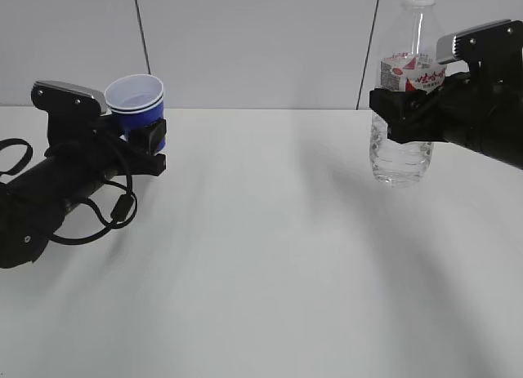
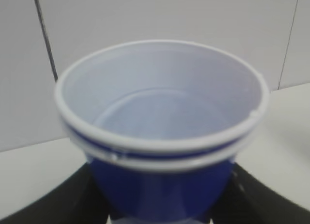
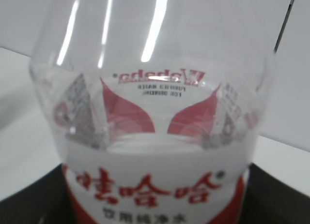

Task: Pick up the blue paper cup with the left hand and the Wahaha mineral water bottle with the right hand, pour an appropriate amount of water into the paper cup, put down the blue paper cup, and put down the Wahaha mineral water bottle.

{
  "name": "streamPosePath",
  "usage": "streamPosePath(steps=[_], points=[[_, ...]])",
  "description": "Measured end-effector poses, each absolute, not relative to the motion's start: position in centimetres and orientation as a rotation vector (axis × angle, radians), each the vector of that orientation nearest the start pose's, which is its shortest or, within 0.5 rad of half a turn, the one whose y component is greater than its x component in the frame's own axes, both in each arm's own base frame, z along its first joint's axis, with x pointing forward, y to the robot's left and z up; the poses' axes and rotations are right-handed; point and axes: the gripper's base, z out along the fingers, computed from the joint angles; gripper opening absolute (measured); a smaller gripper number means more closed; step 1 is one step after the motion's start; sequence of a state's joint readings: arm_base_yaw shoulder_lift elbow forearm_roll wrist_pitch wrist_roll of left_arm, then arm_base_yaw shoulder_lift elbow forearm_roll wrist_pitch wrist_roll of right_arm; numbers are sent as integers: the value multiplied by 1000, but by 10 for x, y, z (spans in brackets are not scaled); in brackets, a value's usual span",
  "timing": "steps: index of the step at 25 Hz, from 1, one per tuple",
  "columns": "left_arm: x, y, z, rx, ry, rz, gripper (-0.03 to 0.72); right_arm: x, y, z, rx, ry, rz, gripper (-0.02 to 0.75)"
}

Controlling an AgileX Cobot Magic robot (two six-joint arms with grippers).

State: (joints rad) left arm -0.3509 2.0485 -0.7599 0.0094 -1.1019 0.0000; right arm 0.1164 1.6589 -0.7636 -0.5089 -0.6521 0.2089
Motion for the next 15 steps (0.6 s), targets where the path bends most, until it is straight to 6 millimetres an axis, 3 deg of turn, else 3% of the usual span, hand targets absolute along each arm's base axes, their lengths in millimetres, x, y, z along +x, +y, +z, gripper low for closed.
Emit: streamPosePath(steps=[8, 15], points=[[342, -124, 77, 296, 1761, -246, 425, 333, 66, 212, -507, 1723, 198, 469], [348, -126, 63, 295, 1778, -242, 425, 334, 66, 208, -523, 1732, 187, 469]])
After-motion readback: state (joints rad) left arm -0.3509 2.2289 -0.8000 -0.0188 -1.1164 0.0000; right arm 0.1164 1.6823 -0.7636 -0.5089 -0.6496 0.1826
